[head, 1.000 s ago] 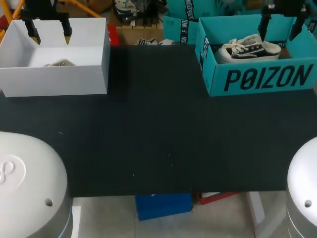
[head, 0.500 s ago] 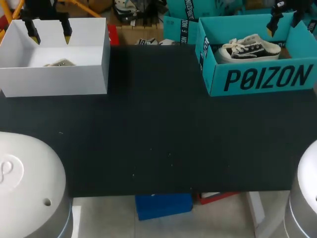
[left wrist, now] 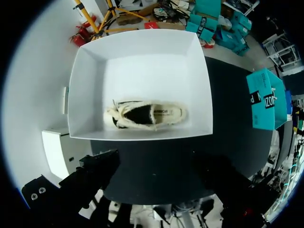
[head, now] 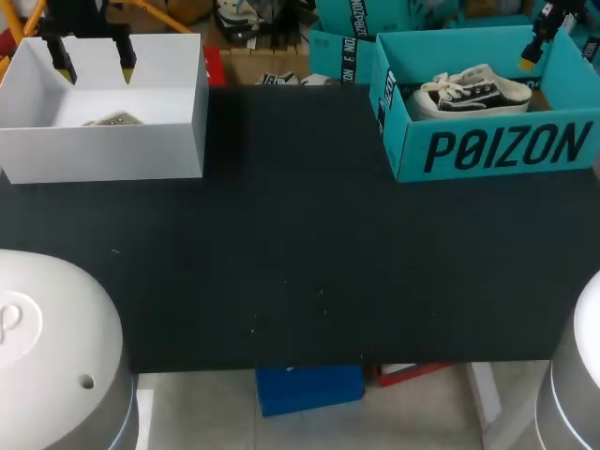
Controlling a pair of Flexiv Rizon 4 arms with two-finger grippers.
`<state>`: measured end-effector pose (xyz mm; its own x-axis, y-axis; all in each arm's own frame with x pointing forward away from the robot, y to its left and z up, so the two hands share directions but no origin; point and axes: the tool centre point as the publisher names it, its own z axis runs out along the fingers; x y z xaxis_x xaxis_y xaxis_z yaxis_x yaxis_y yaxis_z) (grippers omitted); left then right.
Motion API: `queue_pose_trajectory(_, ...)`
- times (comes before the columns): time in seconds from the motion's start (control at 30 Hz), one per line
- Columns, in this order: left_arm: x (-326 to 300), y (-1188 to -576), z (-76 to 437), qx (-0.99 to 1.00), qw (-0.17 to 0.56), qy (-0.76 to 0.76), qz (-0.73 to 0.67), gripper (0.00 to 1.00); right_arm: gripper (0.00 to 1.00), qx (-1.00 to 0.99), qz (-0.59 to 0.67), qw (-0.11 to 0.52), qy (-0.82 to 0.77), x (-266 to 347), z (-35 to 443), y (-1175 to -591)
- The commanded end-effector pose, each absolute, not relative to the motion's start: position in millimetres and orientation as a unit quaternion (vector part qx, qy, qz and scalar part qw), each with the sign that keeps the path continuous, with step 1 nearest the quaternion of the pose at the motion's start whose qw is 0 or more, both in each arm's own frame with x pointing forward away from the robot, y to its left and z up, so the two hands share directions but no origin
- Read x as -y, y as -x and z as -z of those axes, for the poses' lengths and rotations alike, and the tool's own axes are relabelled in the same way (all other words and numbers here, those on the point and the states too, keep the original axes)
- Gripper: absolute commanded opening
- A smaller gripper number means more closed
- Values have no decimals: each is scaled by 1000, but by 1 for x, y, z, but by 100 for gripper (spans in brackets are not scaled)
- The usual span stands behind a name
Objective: Take the shoe out of the shoebox, open the shoe tongue, remove and reinsert the insole, then place the shoe into the shoebox
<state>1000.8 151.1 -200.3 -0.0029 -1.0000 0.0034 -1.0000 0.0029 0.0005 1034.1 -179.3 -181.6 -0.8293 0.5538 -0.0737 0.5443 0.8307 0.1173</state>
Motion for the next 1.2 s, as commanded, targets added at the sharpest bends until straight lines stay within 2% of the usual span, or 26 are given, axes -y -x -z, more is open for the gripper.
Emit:
queue_pose_trajectory(0.03, -151, -1001, 200, 708, 1, -707, 0, 100, 100, -987, 101, 76, 95, 177, 185, -1041)
queue_pose_trajectory(0.47, -151, -1001, 200, 708, 1, -707, 0, 100, 100, -987, 93, 79, 101, 175, 192, -1042)
queue_pose_trajectory(0.8, -151, -1001, 200, 708, 1, -707, 0, 100, 100, -985, 61, 75, 141, 169, 206, -1076)
queue_pose_trajectory(1.2, -151, -1001, 200, 708, 1, -707, 0, 100, 100, -986, 35, 40, 159, 157, 241, -1113)
